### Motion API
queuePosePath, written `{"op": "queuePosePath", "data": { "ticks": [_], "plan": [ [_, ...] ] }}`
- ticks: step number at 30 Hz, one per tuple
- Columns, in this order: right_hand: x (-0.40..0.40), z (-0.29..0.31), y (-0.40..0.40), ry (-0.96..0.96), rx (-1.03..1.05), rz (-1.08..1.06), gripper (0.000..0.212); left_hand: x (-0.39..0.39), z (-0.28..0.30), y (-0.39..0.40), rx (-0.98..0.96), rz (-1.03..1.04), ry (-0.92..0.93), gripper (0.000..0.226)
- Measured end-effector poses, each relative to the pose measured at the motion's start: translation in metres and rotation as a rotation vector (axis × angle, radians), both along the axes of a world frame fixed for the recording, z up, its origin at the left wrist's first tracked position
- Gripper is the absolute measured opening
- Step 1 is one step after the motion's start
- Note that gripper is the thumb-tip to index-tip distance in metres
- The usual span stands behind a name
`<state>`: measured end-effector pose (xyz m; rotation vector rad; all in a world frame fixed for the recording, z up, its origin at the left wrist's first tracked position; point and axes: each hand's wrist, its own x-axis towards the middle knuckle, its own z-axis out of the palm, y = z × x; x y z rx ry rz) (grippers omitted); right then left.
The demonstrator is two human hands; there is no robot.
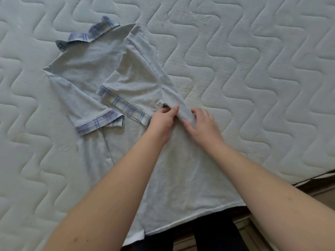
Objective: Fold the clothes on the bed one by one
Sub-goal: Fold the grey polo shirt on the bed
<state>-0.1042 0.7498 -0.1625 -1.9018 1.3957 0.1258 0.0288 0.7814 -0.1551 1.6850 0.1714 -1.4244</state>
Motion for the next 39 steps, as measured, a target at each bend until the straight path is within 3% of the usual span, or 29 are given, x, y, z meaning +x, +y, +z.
{"op": "queuePosePath", "data": {
  "ticks": [5, 7, 12, 16, 20, 25, 30, 33, 36, 39],
  "plan": [
    [-0.041, 0.0, 0.05, 0.186, -0.07, 0.044, 0.078, -0.03, -0.002, 0.004, 0.03, 0.017, 0.04, 0.028],
    [-0.051, 0.0, 0.062, 0.192, -0.077, -0.006, 0.075, -0.039, -0.003, 0.012, 0.04, -0.103, 0.046, 0.034],
    [-0.079, 0.013, 0.098, 0.247, -0.112, -0.045, 0.064, -0.039, -0.004, 0.037, 0.048, -0.194, -0.191, 0.009],
    [-0.103, 0.022, 0.138, 0.341, -0.095, 0.025, 0.06, -0.026, -0.005, 0.057, 0.062, -0.185, -0.38, 0.018],
    [-0.116, 0.026, 0.185, 0.433, -0.128, 0.052, 0.047, -0.027, -0.01, 0.078, 0.064, -0.184, -0.377, 0.026],
    [-0.115, 0.03, 0.218, 0.296, -0.247, 0.011, 0.029, -0.058, -0.011, 0.108, -0.005, -0.363, -0.013, 0.027],
    [-0.107, 0.034, 0.218, 0.175, -0.26, -0.226, 0.026, -0.063, -0.008, 0.129, 0.009, -0.432, -0.175, 0.01],
    [-0.114, 0.028, 0.202, 0.083, -0.094, -0.381, 0.031, -0.054, -0.013, 0.143, 0.013, -0.408, -0.341, 0.015],
    [-0.121, 0.019, 0.188, 0.066, 0.134, -0.33, 0.034, -0.049, -0.014, 0.158, 0.01, -0.322, -0.246, 0.027],
    [-0.122, 0.019, 0.179, 0.056, 0.214, -0.397, 0.034, -0.059, -0.012, 0.17, -0.022, -0.337, -0.118, 0.029]
  ]
}}
